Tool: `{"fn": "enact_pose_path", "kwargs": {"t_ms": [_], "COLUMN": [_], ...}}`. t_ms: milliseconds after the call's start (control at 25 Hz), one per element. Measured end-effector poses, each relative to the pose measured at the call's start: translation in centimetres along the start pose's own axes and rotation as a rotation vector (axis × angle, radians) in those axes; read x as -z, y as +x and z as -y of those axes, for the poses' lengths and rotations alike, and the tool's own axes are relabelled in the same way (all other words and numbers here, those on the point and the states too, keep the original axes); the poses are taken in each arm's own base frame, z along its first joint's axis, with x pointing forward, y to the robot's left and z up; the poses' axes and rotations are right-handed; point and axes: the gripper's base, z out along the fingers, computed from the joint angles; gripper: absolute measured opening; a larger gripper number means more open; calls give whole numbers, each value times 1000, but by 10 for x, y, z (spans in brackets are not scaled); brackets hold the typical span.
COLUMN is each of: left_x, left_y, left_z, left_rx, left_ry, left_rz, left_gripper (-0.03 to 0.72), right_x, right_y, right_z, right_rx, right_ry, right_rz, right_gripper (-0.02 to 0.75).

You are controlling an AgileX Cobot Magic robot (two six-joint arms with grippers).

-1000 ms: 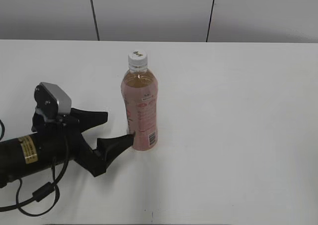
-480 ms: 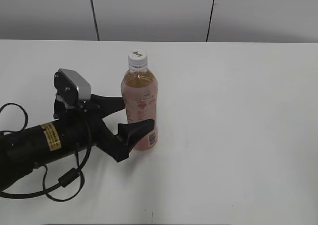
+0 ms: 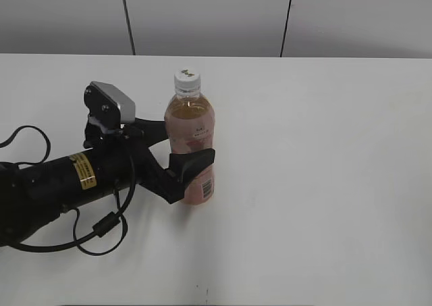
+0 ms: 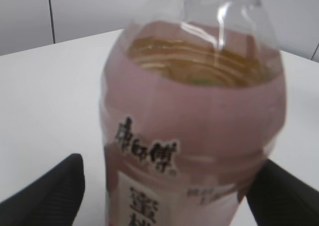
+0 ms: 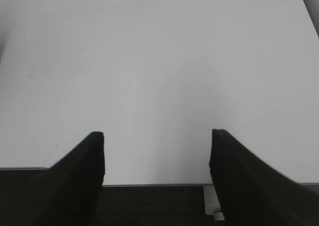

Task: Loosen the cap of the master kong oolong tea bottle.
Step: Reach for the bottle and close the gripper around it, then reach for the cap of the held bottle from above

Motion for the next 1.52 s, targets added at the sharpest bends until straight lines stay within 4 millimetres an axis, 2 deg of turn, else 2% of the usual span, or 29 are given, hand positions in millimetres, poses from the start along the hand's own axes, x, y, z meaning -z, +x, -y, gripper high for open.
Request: {"fn": "enact_pose_path", "kwargs": {"t_ms": [200, 280, 440, 600, 800, 1000, 1240, 1400, 1520], "left_x": [0, -2, -4, -4, -4, -3, 3, 7, 9], "left_y": [0, -1, -2, -2, -1, -2, -14, -19, -24], "left_z": [-1, -2, -2, -1, 2, 4, 4, 4, 4], "left_rx": [5, 2, -6, -19, -39, -62, -143, -184, -207], "left_ry": [-11, -12, -4, 13, 46, 58, 33, 15, 8], "left_rz": [0, -1, 3, -1, -8, -24, -96, -125, -126], "left_gripper": [572, 527, 389, 389, 389, 389, 389, 389, 389], "right_x": [0, -1, -5, -12, -27, -47, -77, -94, -106], "right_y": [-4, -11, -29, -44, -69, -103, -150, -173, -184], "right_z": [0, -1, -4, -4, -12, -21, -30, -44, -66], "right_rx": [20, 26, 35, 54, 91, 106, 74, 48, 60], "right_ry": [-2, -14, -61, -81, -200, -352, -492, -568, -627], "right_rz": [-1, -7, 34, 23, -27, -120, -272, -373, -432], "right_gripper": [503, 503, 503, 503, 503, 503, 501, 490, 488]}}
